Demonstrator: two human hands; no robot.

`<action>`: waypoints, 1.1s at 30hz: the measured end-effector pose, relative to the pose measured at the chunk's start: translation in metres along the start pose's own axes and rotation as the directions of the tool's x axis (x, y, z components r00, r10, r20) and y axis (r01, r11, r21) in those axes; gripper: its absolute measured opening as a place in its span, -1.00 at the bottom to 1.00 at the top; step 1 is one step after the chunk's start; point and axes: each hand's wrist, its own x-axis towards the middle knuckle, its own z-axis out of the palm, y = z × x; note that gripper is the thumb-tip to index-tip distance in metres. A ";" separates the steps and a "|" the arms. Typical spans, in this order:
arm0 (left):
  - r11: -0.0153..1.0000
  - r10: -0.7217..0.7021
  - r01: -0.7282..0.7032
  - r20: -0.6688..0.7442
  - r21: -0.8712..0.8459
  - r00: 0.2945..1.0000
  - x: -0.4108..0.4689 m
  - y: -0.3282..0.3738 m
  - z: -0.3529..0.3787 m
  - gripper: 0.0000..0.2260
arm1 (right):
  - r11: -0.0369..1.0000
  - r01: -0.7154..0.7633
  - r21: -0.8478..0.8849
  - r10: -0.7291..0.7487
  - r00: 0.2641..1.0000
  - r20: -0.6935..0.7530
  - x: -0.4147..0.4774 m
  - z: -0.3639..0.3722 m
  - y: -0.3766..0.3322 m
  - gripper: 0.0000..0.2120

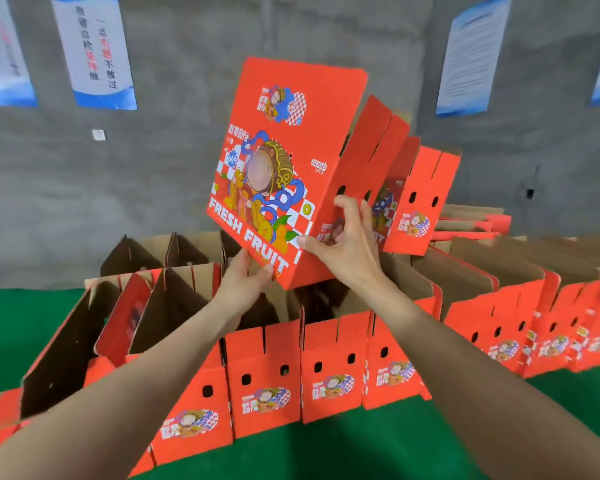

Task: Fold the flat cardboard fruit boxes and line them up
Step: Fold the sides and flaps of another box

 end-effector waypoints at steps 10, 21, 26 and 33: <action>0.498 -0.093 -0.287 0.379 0.819 0.921 0.100 -0.059 0.065 -0.54 | 0.936 -0.172 -0.307 0.155 0.985 -0.078 0.104 0.035 0.137 -0.37; 0.546 0.025 -0.229 0.257 0.806 0.966 0.112 -0.100 0.064 -0.59 | 0.829 -0.362 -0.425 0.321 0.932 -0.168 0.136 0.061 0.194 -0.32; 0.542 0.023 -0.222 0.250 0.810 0.968 0.113 -0.100 0.071 -0.55 | 0.794 -0.366 -0.486 0.308 0.931 -0.197 0.162 0.058 0.197 -0.29; 0.545 -0.001 -0.214 0.255 0.811 0.967 0.111 -0.101 0.065 -0.54 | 0.801 -0.402 -0.444 0.374 0.915 -0.155 0.147 0.085 0.209 -0.31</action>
